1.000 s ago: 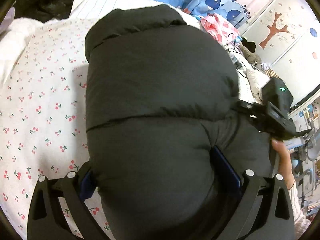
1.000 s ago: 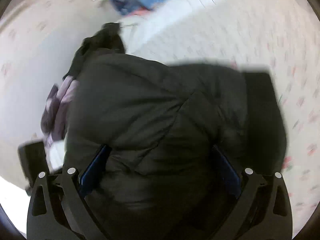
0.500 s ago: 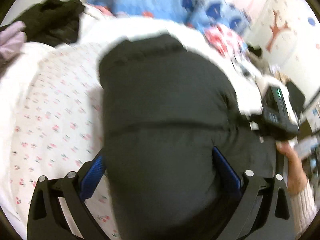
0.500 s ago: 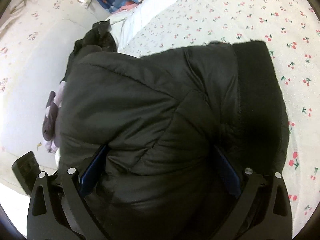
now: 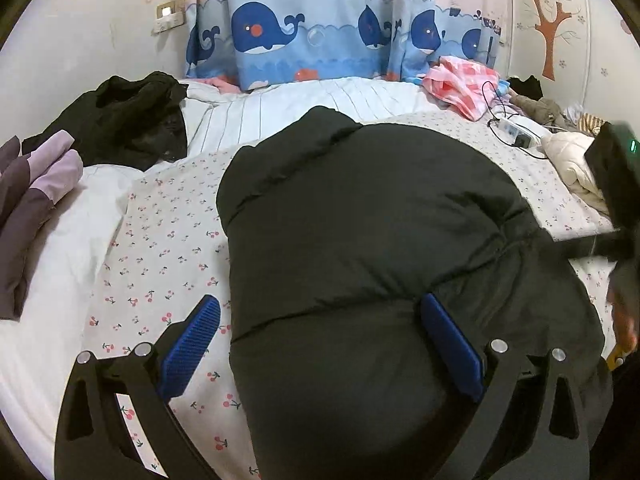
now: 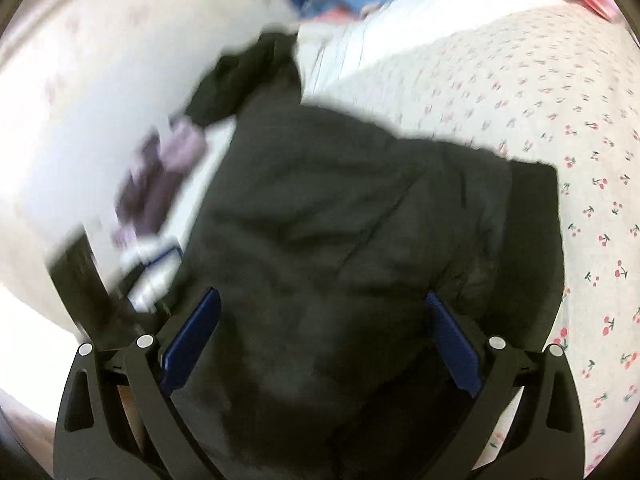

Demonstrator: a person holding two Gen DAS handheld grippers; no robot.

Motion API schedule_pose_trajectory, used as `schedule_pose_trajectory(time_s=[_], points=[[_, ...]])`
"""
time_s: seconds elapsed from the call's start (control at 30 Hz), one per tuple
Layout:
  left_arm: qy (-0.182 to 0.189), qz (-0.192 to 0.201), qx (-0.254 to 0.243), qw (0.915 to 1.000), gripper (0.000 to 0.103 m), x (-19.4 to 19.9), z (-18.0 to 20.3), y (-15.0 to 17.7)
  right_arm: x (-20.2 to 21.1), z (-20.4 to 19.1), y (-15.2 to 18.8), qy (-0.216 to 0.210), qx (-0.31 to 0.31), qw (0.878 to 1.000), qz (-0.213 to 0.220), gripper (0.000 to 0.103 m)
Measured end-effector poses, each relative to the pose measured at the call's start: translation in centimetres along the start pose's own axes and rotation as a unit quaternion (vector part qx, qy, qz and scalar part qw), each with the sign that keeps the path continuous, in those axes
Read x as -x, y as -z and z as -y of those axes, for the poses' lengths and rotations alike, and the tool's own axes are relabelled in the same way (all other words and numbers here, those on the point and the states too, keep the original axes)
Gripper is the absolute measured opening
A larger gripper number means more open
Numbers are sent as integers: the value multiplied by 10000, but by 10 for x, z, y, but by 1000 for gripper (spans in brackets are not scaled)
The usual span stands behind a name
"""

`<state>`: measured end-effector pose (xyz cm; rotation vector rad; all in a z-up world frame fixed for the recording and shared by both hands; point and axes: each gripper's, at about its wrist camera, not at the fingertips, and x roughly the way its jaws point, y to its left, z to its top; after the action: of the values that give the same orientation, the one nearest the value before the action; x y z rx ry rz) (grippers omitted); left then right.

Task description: Fold large clothes

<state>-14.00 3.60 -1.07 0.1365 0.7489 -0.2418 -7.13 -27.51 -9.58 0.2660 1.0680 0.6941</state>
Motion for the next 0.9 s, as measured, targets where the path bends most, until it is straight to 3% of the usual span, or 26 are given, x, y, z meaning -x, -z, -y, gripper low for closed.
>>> schedule_pose_trajectory(time_s=[0.1, 0.2, 0.3, 0.43, 0.53, 0.6, 0.67, 0.73, 0.9], points=[[76, -43, 3, 10000, 96, -2, 0, -2, -15, 13, 7, 33, -180, 9992, -350, 96], [30, -54, -107, 9999, 96, -2, 7, 1, -8, 14, 4, 50, -174, 9989, -423, 96], [-41, -15, -183, 9998, 96, -1, 11, 1, 24, 14, -5, 4, -243, 9997, 96, 96], [-28, -7, -168, 9999, 96, 0, 12, 0, 58, 3, -14, -576, -99, 9916, 1156, 96], [-29, -2, -194, 9998, 96, -1, 14, 1, 49, -2, -24, -465, -98, 9880, 1470, 96], [-23, -2, -196, 9998, 96, -2, 14, 1, 22, 13, -35, 211, -389, 9910, 1262, 96], [3, -7, -178, 9998, 96, -1, 14, 1, -6, 29, -38, 548, -764, 9909, 968, 96], [25, -33, -166, 9999, 96, -3, 14, 1, -29, 57, -33, 100, -1320, 9887, 699, 97], [61, -131, -244, 9996, 96, -9, 20, 1, -38, 59, -38, 268, -1207, 9911, 493, 96]])
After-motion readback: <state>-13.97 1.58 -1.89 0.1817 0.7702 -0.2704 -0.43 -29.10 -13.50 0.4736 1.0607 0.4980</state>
